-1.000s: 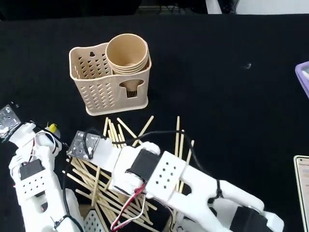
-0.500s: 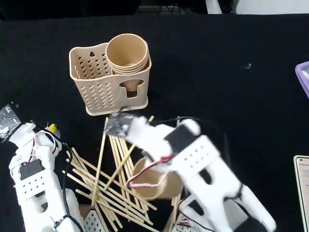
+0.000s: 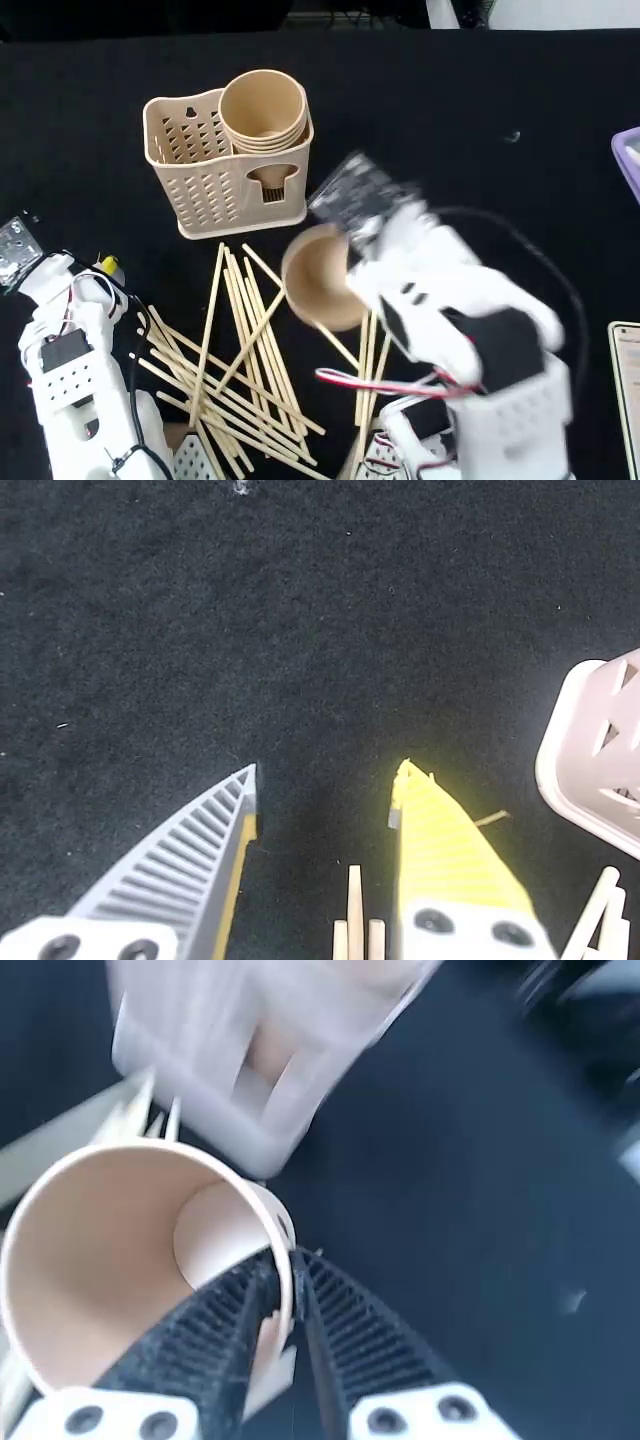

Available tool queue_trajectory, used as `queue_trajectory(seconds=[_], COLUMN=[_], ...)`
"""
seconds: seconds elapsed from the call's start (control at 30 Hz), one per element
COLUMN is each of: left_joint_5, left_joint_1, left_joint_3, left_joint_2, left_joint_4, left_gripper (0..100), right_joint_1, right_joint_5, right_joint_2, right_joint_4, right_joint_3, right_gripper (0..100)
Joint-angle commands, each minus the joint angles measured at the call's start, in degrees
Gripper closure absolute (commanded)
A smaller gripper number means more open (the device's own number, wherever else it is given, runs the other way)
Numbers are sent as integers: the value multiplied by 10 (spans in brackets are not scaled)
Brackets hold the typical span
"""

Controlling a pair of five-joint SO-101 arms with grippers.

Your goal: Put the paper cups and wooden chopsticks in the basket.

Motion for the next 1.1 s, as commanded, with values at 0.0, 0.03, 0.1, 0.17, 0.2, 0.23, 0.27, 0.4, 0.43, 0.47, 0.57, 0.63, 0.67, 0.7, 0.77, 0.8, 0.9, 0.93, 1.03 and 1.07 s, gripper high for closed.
queue_trajectory(seconds=[0.0, 0.03, 0.1, 0.17, 0.2, 0.23, 0.27, 0.4, 0.43, 0.47, 0.57, 0.63, 0.67, 0.7, 0.77, 0.8, 0.9, 0.93, 1.03, 1.07], left_joint_5=[3, 3, 3, 3, 3, 3, 3, 3, 3, 3, 3, 3, 3, 3, 3, 3, 3, 3, 3, 3], left_joint_1=[-4, -4, -4, -4, -5, -5, -5, -3, -3, -3, -3, -3, -3, -3, -3, -3, -3, -3, -3, -3], left_joint_3=[-2, -2, -2, -2, -2, -2, -2, -2, -2, -2, -2, -2, -2, -2, -2, -2, -2, -2, -2, -2], left_joint_2=[-2, -2, -2, -2, -2, -2, -2, -2, -2, -2, -2, -2, -2, -2, -2, -2, -2, -2, -2, -2], left_joint_4=[-10, -10, -10, -9, -9, -9, -9, -9, -9, -9, -9, -9, -9, -9, -10, -10, -10, -10, -10, -10], left_gripper=[780, 780, 780, 780, 780, 780, 780, 780, 780, 780, 780, 780, 780, 780, 780, 780, 780, 780, 780, 780], right_joint_1=[9, 9, 9, 8, 8, 8, 8, 8, 8, 8, 9, 10, 10, 10, 9, 8, 8, 8, 8, 8], right_joint_5=[-131, -154, -190, -215, -223, -231, -239, -251, -251, -250, -247, -247, -247, -247, -247, -247, -247, -247, -247, -247], right_joint_2=[46, 67, 114, 160, 185, 210, 235, 338, 362, 383, 439, 469, 480, 489, 505, 512, 529, 535, 548, 552], right_joint_4=[-108, -139, -196, -234, -247, -257, -264, -266, -265, -265, -253, -233, -220, -204, -169, -154, -120, -111, -78, -68], right_joint_3=[-154, -173, -204, -236, -253, -269, -286, -356, -371, -381, -409, -429, -439, -451, -484, -502, -553, -568, -611, -623], right_gripper=[988, 988, 988, 988, 988, 988, 988, 988, 988, 988, 988, 988, 988, 988, 987, 987, 987, 987, 987, 987])
